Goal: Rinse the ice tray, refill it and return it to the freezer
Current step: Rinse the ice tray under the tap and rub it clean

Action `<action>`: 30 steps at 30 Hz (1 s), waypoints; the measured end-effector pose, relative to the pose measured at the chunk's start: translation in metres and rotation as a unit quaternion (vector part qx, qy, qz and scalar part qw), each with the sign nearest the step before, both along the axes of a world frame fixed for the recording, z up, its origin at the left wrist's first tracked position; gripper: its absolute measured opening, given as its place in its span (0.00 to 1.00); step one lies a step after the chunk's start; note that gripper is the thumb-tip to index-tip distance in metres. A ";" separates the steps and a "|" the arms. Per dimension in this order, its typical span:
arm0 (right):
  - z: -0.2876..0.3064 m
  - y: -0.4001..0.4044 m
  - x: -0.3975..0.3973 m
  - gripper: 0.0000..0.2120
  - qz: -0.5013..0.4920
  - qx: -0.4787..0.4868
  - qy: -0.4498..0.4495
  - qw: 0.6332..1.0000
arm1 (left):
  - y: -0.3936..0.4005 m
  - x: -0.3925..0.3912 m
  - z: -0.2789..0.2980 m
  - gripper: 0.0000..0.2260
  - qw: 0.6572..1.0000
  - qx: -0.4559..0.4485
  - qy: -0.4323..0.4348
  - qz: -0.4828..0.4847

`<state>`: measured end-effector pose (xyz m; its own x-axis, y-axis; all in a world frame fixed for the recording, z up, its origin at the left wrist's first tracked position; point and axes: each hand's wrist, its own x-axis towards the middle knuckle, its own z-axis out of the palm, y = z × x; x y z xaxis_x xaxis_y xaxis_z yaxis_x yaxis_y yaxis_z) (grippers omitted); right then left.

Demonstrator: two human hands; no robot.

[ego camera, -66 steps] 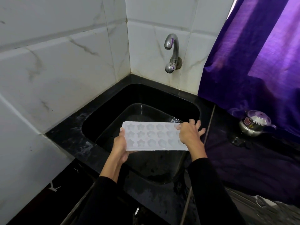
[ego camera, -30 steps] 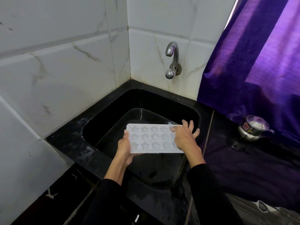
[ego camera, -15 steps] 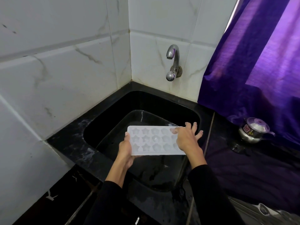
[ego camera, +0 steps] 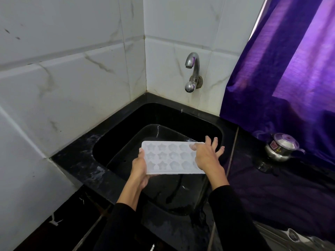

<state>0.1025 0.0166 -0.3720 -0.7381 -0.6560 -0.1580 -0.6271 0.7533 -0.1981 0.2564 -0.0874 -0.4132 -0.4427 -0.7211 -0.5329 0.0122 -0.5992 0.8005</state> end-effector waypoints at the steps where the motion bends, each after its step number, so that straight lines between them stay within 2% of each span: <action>1: -0.001 0.001 0.000 0.35 0.001 0.002 0.000 1.000 | 0.000 0.000 0.000 0.20 1.000 0.000 -0.001 0.000; 6: 0.000 -0.001 0.000 0.35 -0.012 0.023 -0.004 1.000 | -0.002 0.002 -0.002 0.21 1.000 -0.005 -0.005 -0.008; 14: -0.004 -0.006 0.001 0.21 -0.019 0.005 -0.006 1.000 | -0.001 0.003 0.000 0.20 1.000 -0.005 0.000 -0.010; 18: 0.000 -0.003 -0.006 0.29 -0.015 0.003 -0.013 1.000 | -0.002 0.004 -0.002 0.21 1.000 0.002 -0.005 -0.008; 23: -0.002 -0.005 0.001 0.29 0.010 -0.084 0.018 0.996 | -0.001 0.002 0.000 0.21 1.000 0.002 -0.003 -0.007; 30: 0.001 -0.010 0.014 0.39 0.050 -0.026 -0.013 0.998 | 0.001 0.002 0.002 0.21 1.000 -0.001 0.002 -0.007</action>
